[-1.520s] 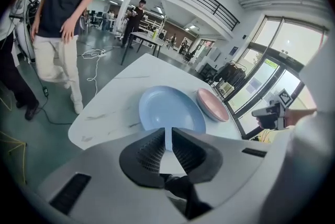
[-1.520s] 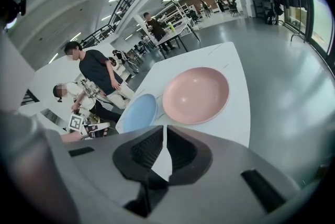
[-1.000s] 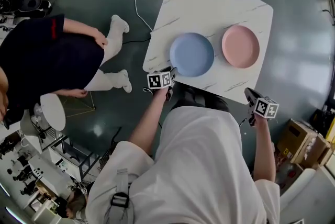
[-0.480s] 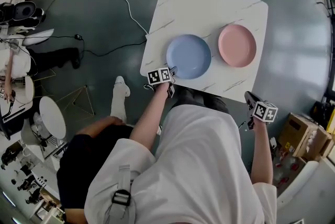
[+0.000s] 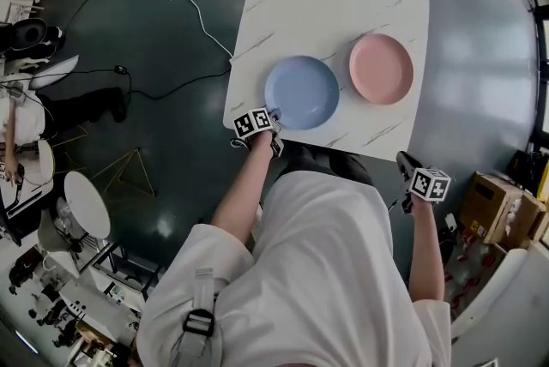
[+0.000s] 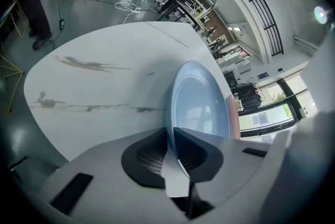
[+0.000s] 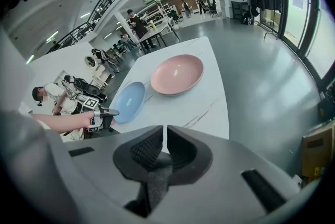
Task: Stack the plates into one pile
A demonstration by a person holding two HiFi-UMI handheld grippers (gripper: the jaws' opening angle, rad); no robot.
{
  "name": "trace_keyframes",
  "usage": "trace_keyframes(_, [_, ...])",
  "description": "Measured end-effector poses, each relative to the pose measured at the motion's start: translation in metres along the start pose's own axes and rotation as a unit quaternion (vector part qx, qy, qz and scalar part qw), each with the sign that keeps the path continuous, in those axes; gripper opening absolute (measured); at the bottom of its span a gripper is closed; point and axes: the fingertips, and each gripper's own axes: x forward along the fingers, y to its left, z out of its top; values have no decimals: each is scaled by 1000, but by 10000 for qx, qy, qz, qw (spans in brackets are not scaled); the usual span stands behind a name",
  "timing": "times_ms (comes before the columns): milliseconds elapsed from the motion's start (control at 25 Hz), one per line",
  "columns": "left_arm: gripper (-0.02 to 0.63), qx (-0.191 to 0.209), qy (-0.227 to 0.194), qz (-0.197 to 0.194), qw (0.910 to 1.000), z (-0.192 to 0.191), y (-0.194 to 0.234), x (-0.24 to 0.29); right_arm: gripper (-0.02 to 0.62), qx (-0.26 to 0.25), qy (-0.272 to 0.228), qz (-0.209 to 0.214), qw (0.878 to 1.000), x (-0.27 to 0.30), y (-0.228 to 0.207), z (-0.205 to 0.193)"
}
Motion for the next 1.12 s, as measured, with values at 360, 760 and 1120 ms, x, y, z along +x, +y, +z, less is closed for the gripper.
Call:
trace_keyframes(360, [28, -609, -67, -224, 9979, 10, -3, -4, 40, 28, -17, -11, 10000, 5, 7, -8])
trace_keyframes(760, [29, -426, -32, -430, 9982, 11, -17, -24, 40, 46, -124, 19, 9999, 7, 14, -14])
trace_keyframes(1120, [29, -197, 34, -568, 9982, 11, -49, -36, 40, 185, -300, 5, 9994, -4, 6, -19])
